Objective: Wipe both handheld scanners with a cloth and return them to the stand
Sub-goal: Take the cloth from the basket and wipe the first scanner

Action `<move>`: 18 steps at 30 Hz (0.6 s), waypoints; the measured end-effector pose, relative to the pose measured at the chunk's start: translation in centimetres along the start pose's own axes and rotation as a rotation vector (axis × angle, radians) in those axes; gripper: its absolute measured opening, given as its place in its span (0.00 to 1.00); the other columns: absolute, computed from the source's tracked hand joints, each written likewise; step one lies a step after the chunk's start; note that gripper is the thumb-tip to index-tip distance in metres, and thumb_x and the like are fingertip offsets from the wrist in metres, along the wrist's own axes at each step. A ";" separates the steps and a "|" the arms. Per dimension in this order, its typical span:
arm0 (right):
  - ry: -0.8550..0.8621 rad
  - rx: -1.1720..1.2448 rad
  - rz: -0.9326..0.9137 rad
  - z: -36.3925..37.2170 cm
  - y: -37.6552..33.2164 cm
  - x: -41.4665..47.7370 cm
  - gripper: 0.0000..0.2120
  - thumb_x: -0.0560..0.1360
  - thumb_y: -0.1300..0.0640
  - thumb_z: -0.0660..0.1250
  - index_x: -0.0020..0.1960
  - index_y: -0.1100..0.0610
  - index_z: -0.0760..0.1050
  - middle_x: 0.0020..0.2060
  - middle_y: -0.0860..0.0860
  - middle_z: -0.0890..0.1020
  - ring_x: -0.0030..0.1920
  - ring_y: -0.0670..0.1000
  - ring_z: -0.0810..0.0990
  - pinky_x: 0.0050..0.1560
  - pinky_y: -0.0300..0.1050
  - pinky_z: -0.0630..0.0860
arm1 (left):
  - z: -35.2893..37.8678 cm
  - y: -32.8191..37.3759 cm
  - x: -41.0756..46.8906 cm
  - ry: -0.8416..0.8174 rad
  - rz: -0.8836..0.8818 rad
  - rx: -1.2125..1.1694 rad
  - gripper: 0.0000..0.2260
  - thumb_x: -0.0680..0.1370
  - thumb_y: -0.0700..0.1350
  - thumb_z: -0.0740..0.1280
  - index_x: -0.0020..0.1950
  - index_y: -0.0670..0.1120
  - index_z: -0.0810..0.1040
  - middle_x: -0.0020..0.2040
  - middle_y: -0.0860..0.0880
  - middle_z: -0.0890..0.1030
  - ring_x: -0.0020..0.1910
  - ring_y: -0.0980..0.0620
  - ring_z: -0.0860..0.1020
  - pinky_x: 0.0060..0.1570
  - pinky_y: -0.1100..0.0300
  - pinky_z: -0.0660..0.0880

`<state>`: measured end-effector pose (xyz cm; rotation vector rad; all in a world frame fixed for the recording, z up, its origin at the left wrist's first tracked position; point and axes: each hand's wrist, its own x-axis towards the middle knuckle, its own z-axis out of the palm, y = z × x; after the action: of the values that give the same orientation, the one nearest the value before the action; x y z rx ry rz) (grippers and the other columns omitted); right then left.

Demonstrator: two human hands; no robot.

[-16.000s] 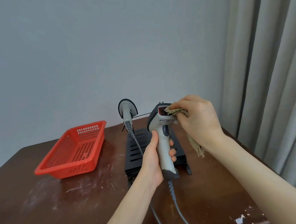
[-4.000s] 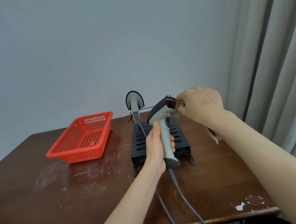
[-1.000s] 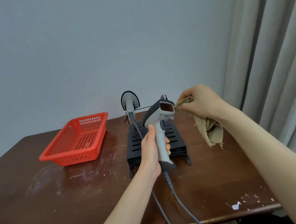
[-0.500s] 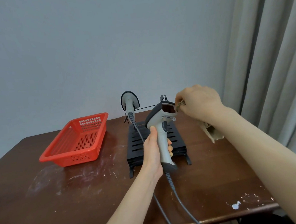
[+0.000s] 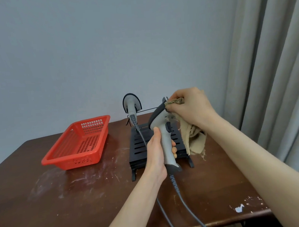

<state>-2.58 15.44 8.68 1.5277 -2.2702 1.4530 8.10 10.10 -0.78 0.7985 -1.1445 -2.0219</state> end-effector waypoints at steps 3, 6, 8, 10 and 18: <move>0.012 -0.120 0.053 0.6 0.6 0.2 0.04 0.73 0.54 0.68 0.42 0.53 0.80 0.35 0.49 0.80 0.39 0.51 0.78 0.36 0.42 0.73 | 0.1 0.0 0.0 -0.008 -0.006 -0.015 0.22 0.79 0.59 0.58 0.51 0.40 0.75 0.29 0.47 0.74 0.22 0.52 0.70 0.23 0.61 0.68; 0.056 -0.208 0.111 0.3 1.6 0.0 0.05 0.73 0.56 0.67 0.45 0.56 0.81 0.36 0.51 0.81 0.40 0.55 0.79 0.37 0.43 0.73 | -0.1 -0.1 -0.1 0.000 -0.001 0.003 0.22 0.79 0.59 0.59 0.50 0.40 0.75 0.29 0.47 0.74 0.22 0.52 0.70 0.22 0.62 0.68; 0.049 -0.088 0.089 0.2 1.1 -0.1 0.05 0.73 0.54 0.68 0.42 0.55 0.80 0.33 0.50 0.80 0.38 0.51 0.78 0.35 0.42 0.72 | 0.0 0.0 0.0 -0.002 0.005 -0.005 0.22 0.79 0.59 0.59 0.51 0.40 0.75 0.29 0.46 0.74 0.22 0.52 0.70 0.23 0.61 0.68; 0.010 0.017 0.054 0.4 0.3 -0.2 0.05 0.72 0.54 0.69 0.40 0.55 0.81 0.34 0.49 0.81 0.38 0.49 0.78 0.36 0.39 0.72 | 0.0 -0.1 0.0 -0.011 0.004 -0.014 0.22 0.79 0.59 0.58 0.54 0.40 0.75 0.29 0.46 0.74 0.22 0.52 0.70 0.23 0.61 0.68; 0.133 -0.310 0.142 -0.7 1.8 -0.1 0.08 0.75 0.54 0.64 0.49 0.57 0.79 0.42 0.54 0.81 0.41 0.56 0.76 0.39 0.44 0.69 | -0.4 0.0 -0.1 0.019 -0.014 -0.053 0.22 0.79 0.59 0.58 0.53 0.40 0.76 0.29 0.47 0.74 0.22 0.53 0.70 0.21 0.62 0.68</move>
<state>-4.18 16.13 7.89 1.1699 -2.4233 1.1214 8.45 10.02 -0.96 0.7994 -1.0733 -2.0434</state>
